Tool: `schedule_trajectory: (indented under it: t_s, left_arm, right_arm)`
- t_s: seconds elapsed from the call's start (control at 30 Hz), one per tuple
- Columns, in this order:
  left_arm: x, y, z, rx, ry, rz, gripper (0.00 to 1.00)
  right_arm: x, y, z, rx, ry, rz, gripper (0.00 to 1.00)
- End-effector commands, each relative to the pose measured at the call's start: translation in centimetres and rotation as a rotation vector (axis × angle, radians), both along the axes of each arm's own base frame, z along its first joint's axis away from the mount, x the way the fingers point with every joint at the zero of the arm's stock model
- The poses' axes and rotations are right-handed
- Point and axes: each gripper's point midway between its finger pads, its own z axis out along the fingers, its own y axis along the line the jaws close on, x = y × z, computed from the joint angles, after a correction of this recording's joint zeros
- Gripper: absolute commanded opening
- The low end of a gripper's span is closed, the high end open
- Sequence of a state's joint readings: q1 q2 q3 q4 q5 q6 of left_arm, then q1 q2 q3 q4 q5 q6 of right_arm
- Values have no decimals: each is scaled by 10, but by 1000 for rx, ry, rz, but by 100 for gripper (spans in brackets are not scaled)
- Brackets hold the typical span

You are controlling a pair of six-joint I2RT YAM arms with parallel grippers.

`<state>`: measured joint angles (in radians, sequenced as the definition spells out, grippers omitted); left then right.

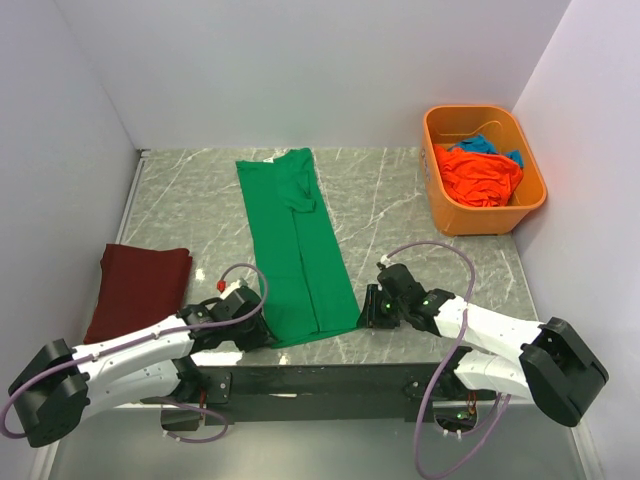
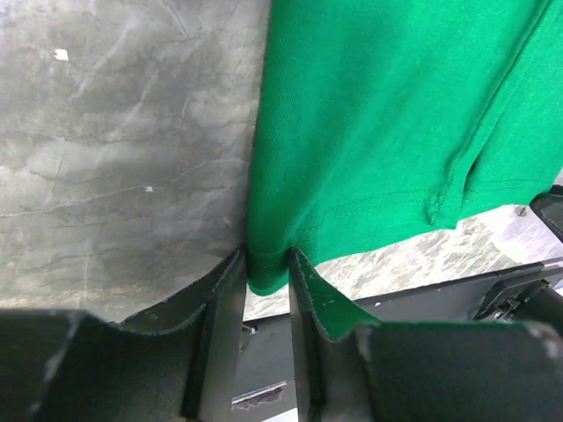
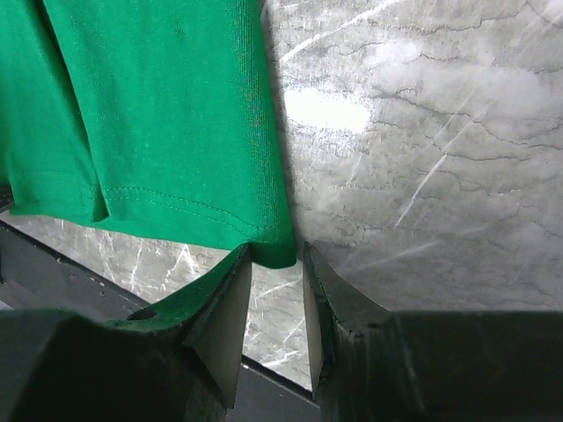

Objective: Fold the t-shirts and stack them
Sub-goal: Fold the tshirt

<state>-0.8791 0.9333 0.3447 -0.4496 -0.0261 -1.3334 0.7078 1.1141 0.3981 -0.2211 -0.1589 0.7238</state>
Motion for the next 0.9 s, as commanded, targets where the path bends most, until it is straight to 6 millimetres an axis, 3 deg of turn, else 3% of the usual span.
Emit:
schedule_trajectory:
  t_s: [0.0, 0.23, 0.33, 0.43, 0.47, 0.87]
  left_arm:
    - [-4, 6, -10, 17, 22, 22, 31]
    - [-8, 4, -14, 12, 43, 11, 18]
    - [-7, 3, -12, 17, 40, 1, 1]
    - [-7, 2, -10, 35, 41, -25, 1]
    - [-8, 2, -11, 39, 42, -33, 1]
    - [-49, 11, -10, 56, 95, -116, 1]
  right_arm:
    - [4, 0, 1, 15, -21, -23, 37]
    - [8, 3, 5, 28, -41, -31, 35]
    - [13, 4, 9, 35, -60, -30, 28]
    - [11, 3, 8, 39, -65, -33, 2]
    - [9, 2, 8, 41, -63, -35, 0]
    - [-35, 7, 15, 60, -73, 13, 0]
